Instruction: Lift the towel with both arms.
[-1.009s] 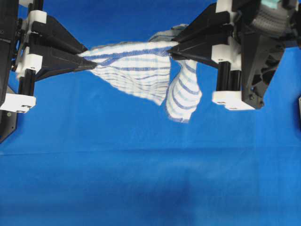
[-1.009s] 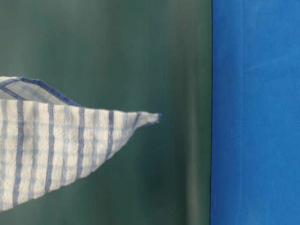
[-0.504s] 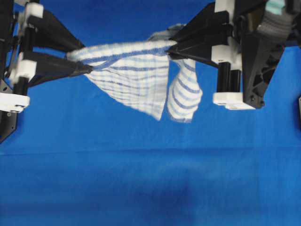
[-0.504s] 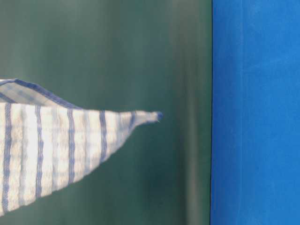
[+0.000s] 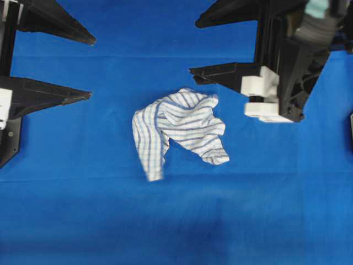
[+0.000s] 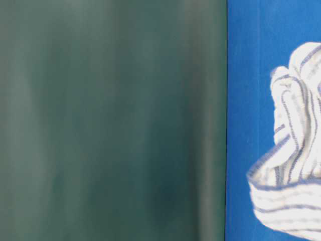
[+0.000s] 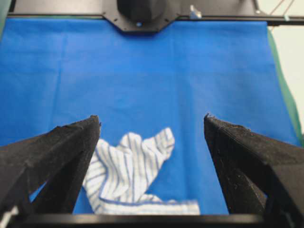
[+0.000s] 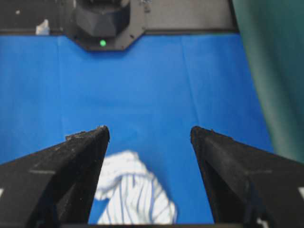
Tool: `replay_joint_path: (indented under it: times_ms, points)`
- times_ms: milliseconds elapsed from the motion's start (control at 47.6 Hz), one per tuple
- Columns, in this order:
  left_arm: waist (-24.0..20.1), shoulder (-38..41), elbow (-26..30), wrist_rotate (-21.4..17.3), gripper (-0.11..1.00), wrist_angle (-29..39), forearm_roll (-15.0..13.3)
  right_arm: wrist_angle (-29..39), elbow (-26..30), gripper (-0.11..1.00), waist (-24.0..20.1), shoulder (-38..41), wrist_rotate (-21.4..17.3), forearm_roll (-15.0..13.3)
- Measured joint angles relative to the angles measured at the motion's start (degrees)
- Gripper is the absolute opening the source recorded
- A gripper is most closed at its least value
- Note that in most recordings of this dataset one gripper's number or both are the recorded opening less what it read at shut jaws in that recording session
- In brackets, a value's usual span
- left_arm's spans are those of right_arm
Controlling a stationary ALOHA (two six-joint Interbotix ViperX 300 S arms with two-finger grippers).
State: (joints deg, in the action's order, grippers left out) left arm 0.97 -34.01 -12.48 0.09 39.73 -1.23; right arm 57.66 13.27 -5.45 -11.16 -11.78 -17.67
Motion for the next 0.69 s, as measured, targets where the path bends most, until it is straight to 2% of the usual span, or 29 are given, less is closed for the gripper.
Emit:
replay_joint_path:
  times_ms: [105, 315, 693]
  points:
    - [-0.09, 0.7, -2.29, 0.0, 0.91, -0.62, 0.0, 1.14, -2.11, 0.68, -0.09, 0.53, -1.49, 0.0]
    - [0.0, 2.72, -9.93, -0.26, 0.91, -6.15, 0.0, 0.09, -10.63, 0.68, -0.09, 0.62, -4.92, -0.09]
    - [-0.09, 5.01, -25.31, -0.97, 0.91, -24.35, -0.09, -16.17, -30.06, 0.68, -0.09, 0.0, -13.18, -0.09]
